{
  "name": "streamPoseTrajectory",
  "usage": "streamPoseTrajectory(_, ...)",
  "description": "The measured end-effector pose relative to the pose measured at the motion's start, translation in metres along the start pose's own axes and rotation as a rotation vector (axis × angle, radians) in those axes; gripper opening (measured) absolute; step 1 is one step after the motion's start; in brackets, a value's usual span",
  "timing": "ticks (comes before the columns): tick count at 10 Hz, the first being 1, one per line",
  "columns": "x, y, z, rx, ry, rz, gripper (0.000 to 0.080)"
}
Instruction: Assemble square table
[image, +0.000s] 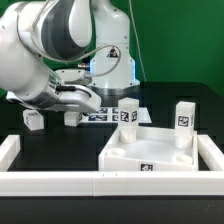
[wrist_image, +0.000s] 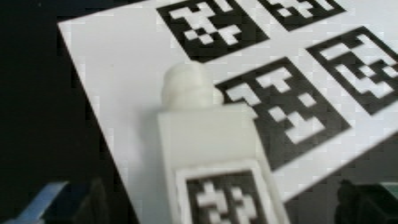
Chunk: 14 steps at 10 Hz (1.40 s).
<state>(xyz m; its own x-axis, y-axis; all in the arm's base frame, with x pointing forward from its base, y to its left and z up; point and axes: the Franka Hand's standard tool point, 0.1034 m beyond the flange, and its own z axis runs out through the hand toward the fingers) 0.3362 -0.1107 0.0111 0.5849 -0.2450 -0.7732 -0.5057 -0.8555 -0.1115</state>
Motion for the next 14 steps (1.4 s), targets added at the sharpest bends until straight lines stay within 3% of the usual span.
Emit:
streamPoseTrajectory(2, 0.001, -0.002, -0.001, -0.002, 0.002, -0.004, 0.0648)
streamPoseTrajectory(3, 0.001, -0.002, -0.001, -0.003, 0.001, -0.005, 0.0562)
streamPoseTrajectory(4, 0.001, -0.002, -0.001, -0.003, 0.001, -0.005, 0.0562)
streamPoseTrajectory(5, 0.001, -0.003, -0.001, -0.004, 0.001, -0.006, 0.0381)
streamPoseTrajectory(6, 0.001, -0.003, 0.000, -0.004, 0.001, -0.006, 0.0285)
streamPoseTrajectory(12, -0.001, -0.005, -0.002, -0.006, -0.003, -0.010, 0.0285)
streamPoseTrajectory(14, -0.017, -0.023, -0.039, 0.004, 0.013, -0.063, 0.0287)
